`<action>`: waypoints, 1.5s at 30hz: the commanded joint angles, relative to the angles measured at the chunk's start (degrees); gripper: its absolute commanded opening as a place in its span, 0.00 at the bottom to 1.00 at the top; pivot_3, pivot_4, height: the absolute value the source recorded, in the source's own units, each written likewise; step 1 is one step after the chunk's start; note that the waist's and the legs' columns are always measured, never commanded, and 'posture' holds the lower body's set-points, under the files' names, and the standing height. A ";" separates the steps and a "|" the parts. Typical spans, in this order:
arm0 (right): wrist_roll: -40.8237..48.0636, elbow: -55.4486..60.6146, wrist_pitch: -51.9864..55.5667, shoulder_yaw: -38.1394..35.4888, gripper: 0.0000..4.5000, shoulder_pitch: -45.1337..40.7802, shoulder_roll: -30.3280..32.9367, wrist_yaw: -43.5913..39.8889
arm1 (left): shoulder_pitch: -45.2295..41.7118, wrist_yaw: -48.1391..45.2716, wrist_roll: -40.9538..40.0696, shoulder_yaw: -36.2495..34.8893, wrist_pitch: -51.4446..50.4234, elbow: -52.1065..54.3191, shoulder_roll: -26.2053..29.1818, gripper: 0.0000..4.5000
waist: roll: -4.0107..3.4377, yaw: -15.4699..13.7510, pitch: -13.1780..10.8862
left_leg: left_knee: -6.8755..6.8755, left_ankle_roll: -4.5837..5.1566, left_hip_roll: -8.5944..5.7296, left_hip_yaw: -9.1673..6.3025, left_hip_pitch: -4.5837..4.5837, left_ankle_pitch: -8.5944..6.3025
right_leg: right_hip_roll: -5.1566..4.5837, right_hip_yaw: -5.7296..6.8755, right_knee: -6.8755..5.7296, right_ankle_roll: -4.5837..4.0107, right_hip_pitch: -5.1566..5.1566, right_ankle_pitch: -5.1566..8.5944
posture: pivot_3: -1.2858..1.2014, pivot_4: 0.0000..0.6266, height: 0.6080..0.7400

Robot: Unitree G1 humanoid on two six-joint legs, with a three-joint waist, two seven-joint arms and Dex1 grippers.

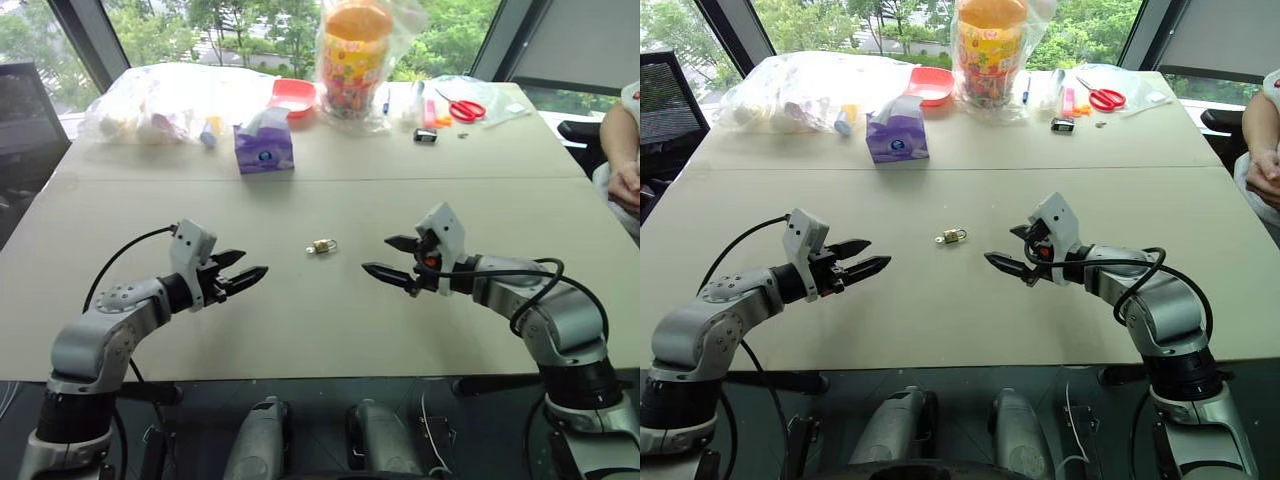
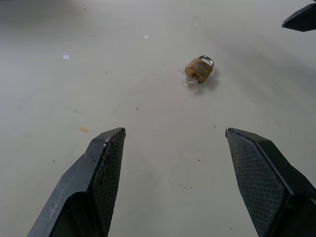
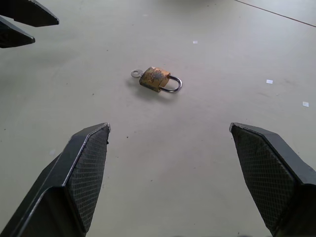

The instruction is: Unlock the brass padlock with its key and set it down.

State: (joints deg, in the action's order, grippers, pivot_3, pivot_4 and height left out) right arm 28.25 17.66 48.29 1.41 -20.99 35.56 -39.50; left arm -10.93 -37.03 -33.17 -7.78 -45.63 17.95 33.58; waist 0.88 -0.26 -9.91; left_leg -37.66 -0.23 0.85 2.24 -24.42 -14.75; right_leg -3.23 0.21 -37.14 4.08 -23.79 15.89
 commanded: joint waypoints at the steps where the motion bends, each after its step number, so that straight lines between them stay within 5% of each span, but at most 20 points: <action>1: -0.22 1.14 -0.77 -0.66 0.90 -1.22 0.68 -0.28 | -1.48 0.82 -0.17 -1.69 1.91 0.52 -0.43 0.75 | 0.00 -0.02 0.00 | -0.01 0.00 0.00 0.00 0.00 0.00 | 0.00 0.00 0.00 0.00 0.00 0.00 | 0.52 0.24 1.00; 11: -1.22 1.11 0.50 0.04 0.90 -2.35 1.26 0.15 | -3.00 0.14 1.22 0.17 2.36 -0.34 1.46 0.75 | 0.00 0.04 0.00 | -0.04 0.01 -0.01 0.01 0.01 0.00 | 0.02 0.01 -0.04 0.12 0.01 -0.07 | 0.52 0.24 1.00; 18: -7.70 -9.54 4.17 13.05 0.90 -20.07 3.67 -6.02 | -9.13 -14.75 4.50 6.60 5.35 -3.70 13.91 0.75 | -0.01 1.16 -0.01 | -0.25 -0.01 -0.01 0.01 0.02 0.02 | 0.04 0.01 -0.18 -0.05 0.04 0.02 | 0.52 0.24 1.00; 26: -18.47 -26.78 -10.94 25.94 0.90 -31.88 -1.90 -17.09 | -13.39 -20.84 6.86 8.54 8.32 -9.68 16.19 0.75 | -0.02 1.21 -0.01 | -0.14 0.04 -0.01 0.19 -0.08 -0.01 | 0.05 0.04 -0.18 0.17 -0.17 -0.10 | 0.52 0.24 1.00; 29: -25.05 -37.10 -24.15 31.41 0.90 -36.00 -5.85 -21.42 | -11.67 -19.64 6.43 7.23 7.81 -9.17 15.14 0.75 | -0.02 1.17 -0.01 | -0.22 0.11 -0.01 0.30 -0.17 -0.05 | 0.05 0.05 -0.22 0.22 -0.25 -0.13 | 0.52 0.24 1.00; 42: -34.02 -75.35 -43.68 29.54 0.90 -48.48 -20.62 -26.07 | -3.75 -12.90 4.71 3.46 4.49 -1.43 11.78 0.75 | -0.01 1.38 -0.01 | -0.33 0.07 0.04 0.43 -0.10 -0.01 | 0.10 0.01 -0.62 0.37 -0.36 -0.21 | 0.52 0.24 1.00; 45: -35.73 -82.28 -45.39 29.16 0.69 -49.76 -22.84 -27.00 | -3.25 -11.34 4.42 2.86 3.75 -0.37 11.15 0.76 | -0.01 1.49 -0.01 | -0.33 0.03 0.05 0.46 -0.01 0.01 | 0.07 0.00 -0.75 0.36 -0.37 -0.20 | 0.52 0.24 1.00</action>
State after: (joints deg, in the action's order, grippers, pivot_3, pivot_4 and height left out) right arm -5.57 -61.82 4.02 31.20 -69.91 13.10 -66.44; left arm -14.10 -49.16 -28.00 -3.04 -41.79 15.52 44.69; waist 0.87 1.22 -9.92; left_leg -37.99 -0.24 0.90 2.70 -24.41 -14.72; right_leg -3.16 0.22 -37.92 4.44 -24.16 15.69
